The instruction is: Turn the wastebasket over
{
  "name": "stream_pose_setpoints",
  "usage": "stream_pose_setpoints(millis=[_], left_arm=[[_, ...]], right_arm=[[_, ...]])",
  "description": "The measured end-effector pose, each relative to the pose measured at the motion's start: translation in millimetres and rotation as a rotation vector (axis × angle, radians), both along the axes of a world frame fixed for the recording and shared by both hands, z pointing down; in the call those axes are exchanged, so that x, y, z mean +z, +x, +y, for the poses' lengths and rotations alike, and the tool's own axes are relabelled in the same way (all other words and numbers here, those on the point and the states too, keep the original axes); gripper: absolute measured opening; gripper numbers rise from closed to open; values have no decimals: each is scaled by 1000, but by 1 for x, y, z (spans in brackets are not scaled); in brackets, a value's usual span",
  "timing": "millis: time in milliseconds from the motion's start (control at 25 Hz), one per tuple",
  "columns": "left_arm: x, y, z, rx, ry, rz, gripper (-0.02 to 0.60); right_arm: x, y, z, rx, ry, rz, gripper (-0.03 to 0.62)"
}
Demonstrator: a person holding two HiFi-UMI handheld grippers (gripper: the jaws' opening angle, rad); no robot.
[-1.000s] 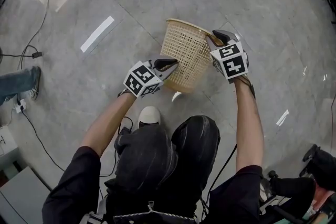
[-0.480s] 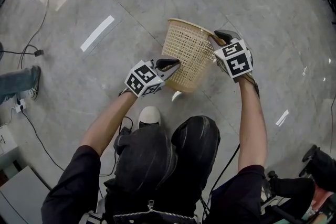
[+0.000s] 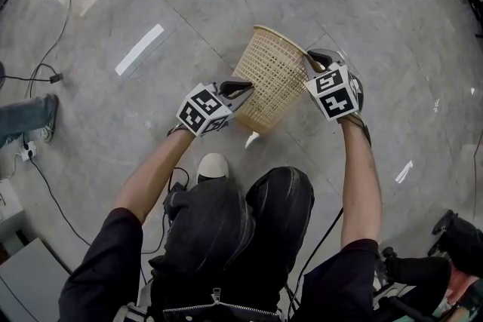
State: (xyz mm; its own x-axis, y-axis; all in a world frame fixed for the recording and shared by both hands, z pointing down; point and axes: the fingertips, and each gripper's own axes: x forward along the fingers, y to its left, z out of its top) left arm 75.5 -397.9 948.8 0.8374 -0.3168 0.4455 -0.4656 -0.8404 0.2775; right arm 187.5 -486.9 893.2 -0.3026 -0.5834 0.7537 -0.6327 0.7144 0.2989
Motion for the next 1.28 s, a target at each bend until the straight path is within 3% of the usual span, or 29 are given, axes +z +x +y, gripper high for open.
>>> stream_pose_setpoints(millis=[280,520,720,920,1120,1280], left_arm=[[-4,11,3,14,-18,3,25],[-66,14,-28,-73,63,92,33],[-115,0,-62,-208,82,173,117],[-103,-17,-63,-253,75,125,143],[-99,-19,-51,-249,166,69,141],[-99,-30,-45,-283,199,74,142]], right_arm=[[-44,18,-7,46,151,22,31],[-74,-9,13,-79,271,139,34],[-59,-49,46,-210,279,164,41],[-48,-77,68,-242,249,107,46],[-40,-89,82,-247,234,63,48],[-35,-100,90,-258,212,28,48]])
